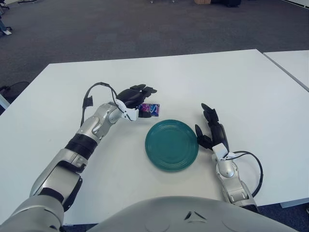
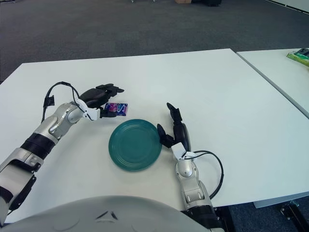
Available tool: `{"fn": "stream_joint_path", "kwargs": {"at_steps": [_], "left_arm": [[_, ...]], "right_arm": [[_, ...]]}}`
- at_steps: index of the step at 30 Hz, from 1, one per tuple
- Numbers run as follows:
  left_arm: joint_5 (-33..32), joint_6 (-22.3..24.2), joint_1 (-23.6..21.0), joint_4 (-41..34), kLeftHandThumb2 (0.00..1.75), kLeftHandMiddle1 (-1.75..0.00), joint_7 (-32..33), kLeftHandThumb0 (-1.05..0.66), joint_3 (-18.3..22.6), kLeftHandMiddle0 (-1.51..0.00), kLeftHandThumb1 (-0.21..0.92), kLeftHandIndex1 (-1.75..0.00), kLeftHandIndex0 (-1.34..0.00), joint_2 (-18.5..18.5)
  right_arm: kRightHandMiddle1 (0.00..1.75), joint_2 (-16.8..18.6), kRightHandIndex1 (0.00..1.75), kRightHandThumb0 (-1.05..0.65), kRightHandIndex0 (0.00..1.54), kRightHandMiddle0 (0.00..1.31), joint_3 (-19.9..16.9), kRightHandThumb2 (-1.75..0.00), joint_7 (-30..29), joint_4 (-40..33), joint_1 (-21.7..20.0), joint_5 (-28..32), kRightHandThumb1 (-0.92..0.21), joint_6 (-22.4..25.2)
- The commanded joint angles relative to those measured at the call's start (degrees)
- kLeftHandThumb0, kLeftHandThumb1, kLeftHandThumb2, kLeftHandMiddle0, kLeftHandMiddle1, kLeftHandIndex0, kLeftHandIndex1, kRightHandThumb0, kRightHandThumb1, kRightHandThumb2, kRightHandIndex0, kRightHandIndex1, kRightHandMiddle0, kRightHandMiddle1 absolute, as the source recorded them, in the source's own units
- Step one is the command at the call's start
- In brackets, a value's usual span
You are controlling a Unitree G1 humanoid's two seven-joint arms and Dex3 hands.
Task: Put the gum into the plate.
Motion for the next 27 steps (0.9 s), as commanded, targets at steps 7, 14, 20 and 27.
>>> {"fn": "stream_joint_path", "kwargs": {"at_steps": [7, 14, 20, 27], "left_arm": [[2.33, 0.45, -3.88, 6.55, 0.37, -0.01, 1.20, -1.01, -2.47, -0.20, 0.92, -0.70, -0.01, -1.85], [2.00, 0.08, -6.13, 11.61, 0.43, -0.02, 1.16, -1.03, -3.00, -0.24, 0.92, -0.75, -0.04, -3.40], [1.86, 0.17, -7.16, 14.30, 0.48, -0.02, 1.39, -1.05, -3.11, -0.26, 0.92, -0.79, -0.06, -4.45], [2.22, 0.83, -8.28, 17.50, 0.50, -0.03, 1.70, -1.05, -3.55, -0.28, 0.92, -0.80, -0.07, -5.55]], "right_arm": [[0.53, 0.75, 0.00, -0.76, 0.31, 0.00, 0.64, -0.79, -0.05, 2.09, 1.59, 0.23, -0.92, 0.15], [0.53, 0.73, 0.00, -0.77, 0.31, 0.00, 0.83, -0.80, -0.08, 1.65, 1.90, -0.27, -0.92, 0.70], [0.55, 0.95, 0.00, -0.75, 0.31, 0.00, 0.96, -0.80, -0.08, 1.40, 2.04, -0.31, -0.92, 1.13], [0.59, 1.30, 0.01, -0.75, 0.32, 0.00, 1.23, -0.81, -0.33, 1.23, 1.97, -0.77, -0.92, 1.83]]}}
